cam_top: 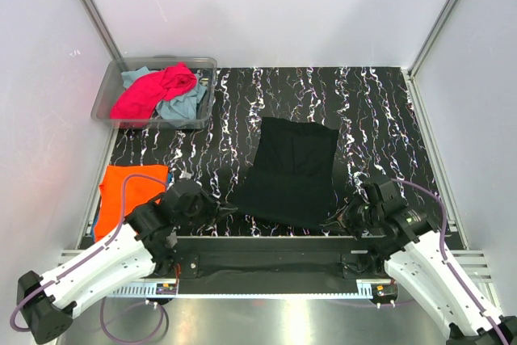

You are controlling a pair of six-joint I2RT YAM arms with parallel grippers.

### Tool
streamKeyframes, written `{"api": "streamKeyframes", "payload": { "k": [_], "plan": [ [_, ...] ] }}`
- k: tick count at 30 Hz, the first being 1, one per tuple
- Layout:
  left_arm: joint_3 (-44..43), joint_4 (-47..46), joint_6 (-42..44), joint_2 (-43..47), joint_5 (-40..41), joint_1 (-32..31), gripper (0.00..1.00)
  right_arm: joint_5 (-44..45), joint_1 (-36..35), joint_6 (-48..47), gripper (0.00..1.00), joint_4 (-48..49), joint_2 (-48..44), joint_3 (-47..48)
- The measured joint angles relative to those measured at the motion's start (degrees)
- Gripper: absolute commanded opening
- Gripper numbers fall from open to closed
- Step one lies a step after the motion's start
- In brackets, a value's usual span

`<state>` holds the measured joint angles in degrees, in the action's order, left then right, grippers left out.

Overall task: Fold and stack the t-shirts
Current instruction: Fold the tshirt

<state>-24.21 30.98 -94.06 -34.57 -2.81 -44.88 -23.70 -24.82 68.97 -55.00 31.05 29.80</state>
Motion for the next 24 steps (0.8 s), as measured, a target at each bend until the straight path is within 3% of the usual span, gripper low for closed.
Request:
{"api": "streamKeyframes", "payload": {
  "k": [6,12,17,24],
  "plan": [
    [-3.7,3.3,1.6,-2.7,0.5,-2.5,0.0,-0.5,-0.2,0.6,0.0,-1.9,-1.5,-0.4],
    [-15.4,5.0,6.2,-13.7,3.1,-4.4,0.0,-0.2,-0.3,0.5,0.0,-3.2,0.1,0.9],
    [-26.6,6.3,12.5,-23.3,5.4,-2.9,0.0,1.6,1.9,-4.2,0.0,-4.8,14.6,14.3],
    [-43.9,5.6,23.2,-40.1,4.2,5.7,0.0,-1.9,17.3,-15.3,0.0,-1.5,33.6,29.5]
  ]
}}
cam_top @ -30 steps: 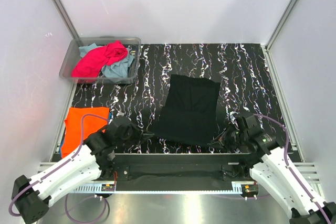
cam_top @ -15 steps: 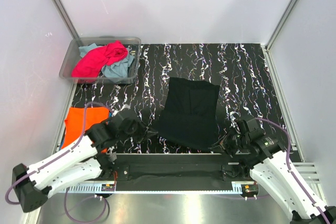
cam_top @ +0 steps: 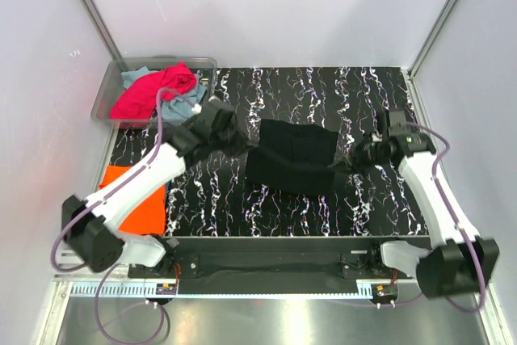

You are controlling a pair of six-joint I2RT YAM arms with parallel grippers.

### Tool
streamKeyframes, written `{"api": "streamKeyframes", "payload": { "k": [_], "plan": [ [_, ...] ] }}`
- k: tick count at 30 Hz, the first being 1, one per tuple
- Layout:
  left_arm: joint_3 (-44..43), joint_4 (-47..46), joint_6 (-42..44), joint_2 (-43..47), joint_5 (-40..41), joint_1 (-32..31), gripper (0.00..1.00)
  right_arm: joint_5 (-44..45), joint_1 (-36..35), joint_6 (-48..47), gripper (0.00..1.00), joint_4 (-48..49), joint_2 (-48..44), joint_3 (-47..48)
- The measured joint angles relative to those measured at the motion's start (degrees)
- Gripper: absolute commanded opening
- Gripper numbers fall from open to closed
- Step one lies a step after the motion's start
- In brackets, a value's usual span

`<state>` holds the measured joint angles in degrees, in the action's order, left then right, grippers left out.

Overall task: Fold and stack the t-shirts
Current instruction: Fold the tshirt

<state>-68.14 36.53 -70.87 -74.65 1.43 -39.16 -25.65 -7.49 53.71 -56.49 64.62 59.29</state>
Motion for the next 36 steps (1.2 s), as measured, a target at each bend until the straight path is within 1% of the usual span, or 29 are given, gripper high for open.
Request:
{"api": "streamKeyframes", "payload": {
  "k": [2,7,14,18,26,32,36],
  "plan": [
    [-4.0,-0.2,2.3,-4.4,-1.2,2.2,0.0,-1.6,2.8,-2.4,0.0,0.1,4.6,3.0],
    [-15.2,-1.2,6.7,-17.0,-5.4,6.4,0.0,-5.0,6.3,-6.4,0.0,1.2,13.9,7.9],
    [-24.0,-2.0,9.2,-29.3,-9.6,10.0,0.0,-8.2,10.8,-9.3,0.0,2.3,25.2,15.8],
    [-27.6,-2.0,9.7,-33.8,-11.4,11.5,0.0,-9.6,11.8,-10.6,0.0,3.3,30.5,19.7],
    [-34.1,-2.2,9.9,-40.8,-13.8,14.3,0.0,-11.4,12.4,-12.9,0.0,4.8,40.0,24.6],
    [-37.8,-3.2,9.8,-45.6,-15.3,15.3,0.0,-11.6,13.1,-13.0,0.0,5.2,45.4,30.3],
    [-41.8,-3.6,9.9,-49.5,-16.3,15.9,0.0,-11.6,13.7,-12.9,0.02,6.4,48.1,31.6]
  ]
}}
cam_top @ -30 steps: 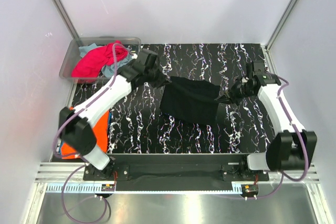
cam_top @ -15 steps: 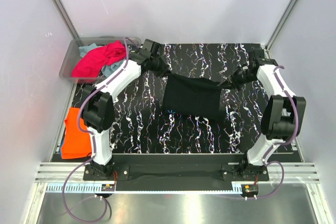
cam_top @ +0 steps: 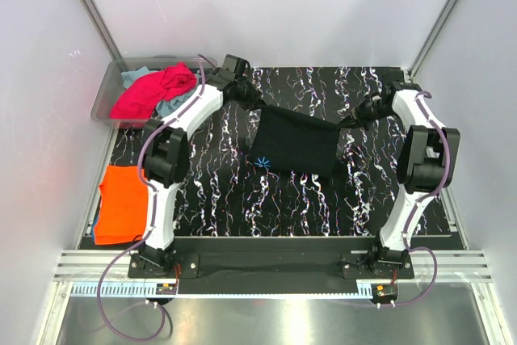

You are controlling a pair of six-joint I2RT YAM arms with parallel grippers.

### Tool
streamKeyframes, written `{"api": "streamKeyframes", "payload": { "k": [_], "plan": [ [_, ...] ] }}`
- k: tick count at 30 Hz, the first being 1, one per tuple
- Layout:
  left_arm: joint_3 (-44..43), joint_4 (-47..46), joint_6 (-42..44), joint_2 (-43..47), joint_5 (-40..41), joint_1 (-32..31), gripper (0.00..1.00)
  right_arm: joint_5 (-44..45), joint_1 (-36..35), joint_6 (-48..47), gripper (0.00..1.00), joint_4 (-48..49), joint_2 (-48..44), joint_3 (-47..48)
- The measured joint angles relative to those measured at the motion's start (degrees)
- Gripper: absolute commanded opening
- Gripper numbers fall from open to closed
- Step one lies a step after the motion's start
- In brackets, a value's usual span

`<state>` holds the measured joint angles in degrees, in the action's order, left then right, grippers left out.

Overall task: Fold and stack the t-shirts
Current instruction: Fold the tshirt

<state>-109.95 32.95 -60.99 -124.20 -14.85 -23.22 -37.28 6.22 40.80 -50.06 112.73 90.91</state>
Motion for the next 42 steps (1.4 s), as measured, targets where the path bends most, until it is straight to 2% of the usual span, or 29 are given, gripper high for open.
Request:
{"api": "streamKeyframes", "payload": {
  "k": [3,5,6,7,8,9,10,11,12,18,21,22,24,25,27,29,32,36,40,41,42],
  "plan": [
    [-2.8,-0.7,0.1,-3.0,-0.4,0.3,0.0,0.0,0.4,0.1,0.08,0.4,2.8,1.5],
    [-4.3,-1.4,0.2,-4.9,-0.7,0.5,0.0,-0.4,0.7,0.1,0.15,0.6,6.3,4.4],
    [-5.0,-1.8,0.2,-6.2,-0.9,0.7,0.04,-0.9,0.8,0.0,0.23,0.6,8.1,6.3],
    [-5.6,-2.2,0.2,-7.3,-0.9,1.0,0.11,-1.4,0.9,-0.2,0.36,1.0,10.6,8.9],
    [-5.8,-2.6,0.3,-8.1,-0.9,1.4,0.27,-1.7,1.0,-0.4,0.42,1.3,13.4,12.0],
    [-5.9,-3.1,0.9,-8.9,-0.8,1.8,0.33,-1.9,1.2,-0.9,0.47,1.2,15.5,14.5],
    [-6.4,-3.0,1.0,-9.9,-1.0,2.4,0.51,-2.5,1.6,-1.2,0.5,1.9,18.4,18.0],
    [-6.9,-3.2,1.4,-10.8,-1.0,3.0,0.62,-2.7,1.8,-1.4,0.56,2.4,20.0,19.6],
    [-7.2,-3.2,1.6,-11.4,-1.2,3.7,0.69,-2.8,2.3,-1.5,0.57,2.5,21.4,21.3],
    [-8.5,-3.1,4.8,-11.7,-2.3,5.9,0.69,-1.1,4.9,-4.7,0.56,0.8,21.0,23.3],
    [-8.3,-3.3,8.1,-10.1,-4.0,5.5,0.6,0.1,4.7,-8.1,0.54,0.9,16.9,20.4],
    [-7.8,-3.7,8.9,-9.4,-4.4,5.1,0.54,0.2,4.1,-8.8,0.51,1.7,15.1,18.5],
    [-5.1,-5.4,11.2,-6.6,-5.2,3.6,0.51,-0.9,2.2,-9.4,0.39,4.7,10.8,13.4],
    [-3.7,-6.3,11.9,-5.4,-5.8,2.8,0.49,-2.0,1.0,-9.0,0.29,7.1,8.9,10.6],
    [-0.1,-10.3,12.5,-2.8,-7.7,0.9,0.44,-4.9,-1.2,-6.6,0.2,13.8,6.6,5.4],
    [4.1,-16.4,11.9,-1.0,-10.1,-0.8,0.4,-7.6,-2.8,-3.6,0.16,20.0,6.7,1.9],
    [8.5,-25.3,9.9,-1.7,-13.3,-2.5,0.4,-11.0,-3.4,-0.1,0.16,29.0,10.3,-0.8],
    [8.9,-31.9,7.9,-7.6,-14.2,-2.1,0.4,-13.3,-2.1,1.5,0.17,36.9,17.1,-0.1],
    [8.7,-32.4,8.1,-12.8,-14.7,-1.2,0.45,-15.4,0.3,3.3,0.22,42.2,23.7,0.4],
    [8.7,-31.4,8.7,-13.3,-14.8,-1.0,0.46,-18.1,1.2,3.4,0.24,43.5,24.9,0.5],
    [8.7,-30.7,9.3,-13.4,-15.2,-0.8,0.48,-18.9,1.7,3.9,0.29,44.2,25.1,0.8]
  ]
}}
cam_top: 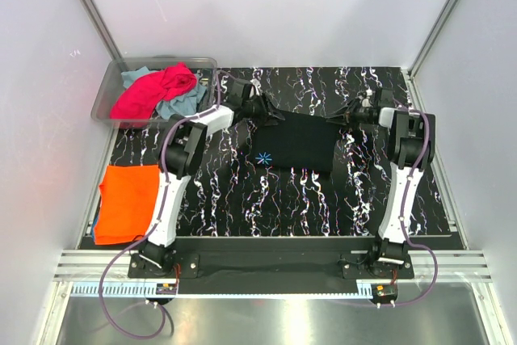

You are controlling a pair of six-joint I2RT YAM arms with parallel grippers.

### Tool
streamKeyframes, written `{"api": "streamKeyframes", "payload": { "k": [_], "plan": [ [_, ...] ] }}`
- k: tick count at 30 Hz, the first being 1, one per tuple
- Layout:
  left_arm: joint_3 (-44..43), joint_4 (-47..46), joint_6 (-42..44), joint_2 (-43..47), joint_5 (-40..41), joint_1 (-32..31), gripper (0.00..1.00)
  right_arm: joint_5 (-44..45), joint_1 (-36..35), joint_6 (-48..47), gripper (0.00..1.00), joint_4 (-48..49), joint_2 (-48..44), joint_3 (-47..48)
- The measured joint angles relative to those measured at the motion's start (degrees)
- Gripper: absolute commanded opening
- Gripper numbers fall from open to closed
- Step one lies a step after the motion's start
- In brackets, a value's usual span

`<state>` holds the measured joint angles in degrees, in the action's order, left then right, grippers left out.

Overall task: Fold and stack the t-shirts
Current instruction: Fold the tshirt

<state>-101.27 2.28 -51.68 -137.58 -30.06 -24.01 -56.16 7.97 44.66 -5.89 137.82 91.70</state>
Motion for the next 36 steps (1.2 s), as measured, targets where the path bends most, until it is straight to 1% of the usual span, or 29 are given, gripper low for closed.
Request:
{"api": "streamKeyframes", "payload": {
  "k": [1,4,6,8,12,15,18,20,22,24,26,27,28,29,32,34,36],
  "plan": [
    [-0.2,0.8,1.2,0.4,0.0,0.0,0.49,-0.1,0.5,0.2,0.34,0.3,0.0,0.1],
    [-0.3,4.7,4.5,3.3,0.1,0.0,0.54,-0.3,2.1,0.9,0.43,0.1,-0.1,1.1],
    [0.1,7.2,6.6,6.5,0.0,0.0,0.55,0.5,2.7,0.5,0.47,-2.3,-0.2,2.4],
    [1.9,8.9,8.0,11.2,-0.2,0.0,0.56,2.0,3.2,-0.3,0.48,-6.5,-1.2,4.2],
    [8.9,9.5,9.5,22.1,-1.5,-0.3,0.55,3.2,1.6,-2.0,0.48,-14.1,-7.0,6.0],
    [14.0,9.2,9.7,27.1,-2.4,-0.7,0.5,2.9,-2.4,-2.8,0.47,-16.0,-13.4,4.9],
    [18.7,8.1,9.7,27.3,-3.0,-1.0,0.48,1.6,-8.0,-4.6,0.44,-16.0,-19.3,0.9],
    [21.1,8.2,9.9,25.3,-3.2,-1.3,0.47,0.4,-11.2,-6.1,0.42,-15.5,-21.7,-3.8],
    [22.3,8.4,10.4,22.5,-3.1,-1.4,0.45,-1.0,-12.4,-7.9,0.4,-15.0,-22.4,-9.8],
    [23.1,8.4,11.2,19.3,-3.1,-1.4,0.42,-1.8,-11.4,-9.6,0.37,-15.2,-21.0,-15.4],
    [24.2,7.9,11.1,17.0,-4.1,-1.3,0.41,-1.8,-8.6,-11.3,0.34,-15.0,-18.8,-21.6],
    [24.4,7.6,11.3,16.9,-4.8,-1.1,0.41,-1.8,-6.8,-12.5,0.33,-15.1,-18.3,-24.8],
    [24.6,7.4,11.7,17.3,-4.6,-1.0,0.41,-3.7,-4.9,-15.3,0.32,-13.4,-18.8,-27.6],
    [25.2,7.2,12.3,17.9,-4.2,-1.1,0.41,-3.1,-2.9,-15.8,0.31,-13.9,-20.7,-29.6],
    [26.9,9.0,14.2,20.4,-2.9,-1.7,0.44,-1.5,0.8,-16.0,0.31,-16.0,-25.2,-32.6],
    [27.0,11.4,15.1,22.5,-2.0,-2.3,0.47,-0.8,1.1,-15.9,0.3,-17.2,-28.1,-32.6],
    [26.8,12.9,15.2,25.0,-1.5,-3.1,0.5,-0.2,-0.1,-15.7,0.3,-18.3,-30.6,-30.9]
  ]
}}
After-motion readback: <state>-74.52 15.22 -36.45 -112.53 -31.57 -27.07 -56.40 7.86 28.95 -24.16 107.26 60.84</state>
